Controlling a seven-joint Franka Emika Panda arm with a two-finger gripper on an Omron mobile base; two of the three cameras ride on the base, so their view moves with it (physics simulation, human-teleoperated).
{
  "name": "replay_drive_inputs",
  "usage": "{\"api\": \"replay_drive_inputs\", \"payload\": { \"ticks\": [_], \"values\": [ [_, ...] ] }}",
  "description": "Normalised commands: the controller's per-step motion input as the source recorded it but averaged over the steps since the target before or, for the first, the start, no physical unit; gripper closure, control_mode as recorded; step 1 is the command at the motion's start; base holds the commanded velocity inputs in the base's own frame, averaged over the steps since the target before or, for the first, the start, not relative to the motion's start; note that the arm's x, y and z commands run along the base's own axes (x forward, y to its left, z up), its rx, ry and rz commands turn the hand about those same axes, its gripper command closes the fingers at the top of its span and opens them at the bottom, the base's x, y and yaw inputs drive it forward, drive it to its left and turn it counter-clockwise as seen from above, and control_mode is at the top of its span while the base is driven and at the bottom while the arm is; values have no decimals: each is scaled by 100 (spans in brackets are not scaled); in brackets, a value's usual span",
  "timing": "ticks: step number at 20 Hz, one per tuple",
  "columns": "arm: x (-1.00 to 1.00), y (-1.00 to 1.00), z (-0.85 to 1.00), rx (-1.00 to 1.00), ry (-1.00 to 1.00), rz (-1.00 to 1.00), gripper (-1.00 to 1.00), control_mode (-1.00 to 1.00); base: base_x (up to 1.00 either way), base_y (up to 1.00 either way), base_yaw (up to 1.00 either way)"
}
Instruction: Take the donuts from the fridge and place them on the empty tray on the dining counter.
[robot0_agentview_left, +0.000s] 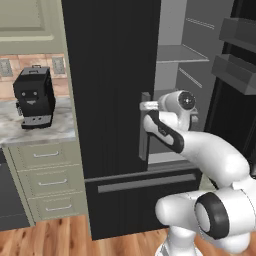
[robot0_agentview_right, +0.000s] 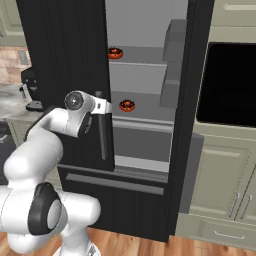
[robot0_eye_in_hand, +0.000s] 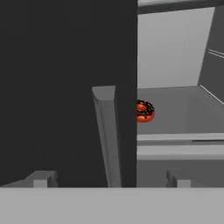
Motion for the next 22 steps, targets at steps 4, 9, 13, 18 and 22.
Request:
{"api": "replay_drive_inputs", "payload": {
  "ticks": [4, 9, 13, 18, 22],
  "values": [
    [58, 8, -19, 0, -3, 0, -100, -100, 0, 0, 0],
    [67, 1, -34, 0, -5, 0, -100, -100, 0, 0, 0],
    [77, 1, -44, 0, -8, 0, -100, -100, 0, 0, 0],
    [96, 0, -26, 0, -6, 0, -100, -100, 0, 0, 0],
    [100, 0, -19, 0, -2, 0, -100, -100, 0, 0, 0]
  ]
}}
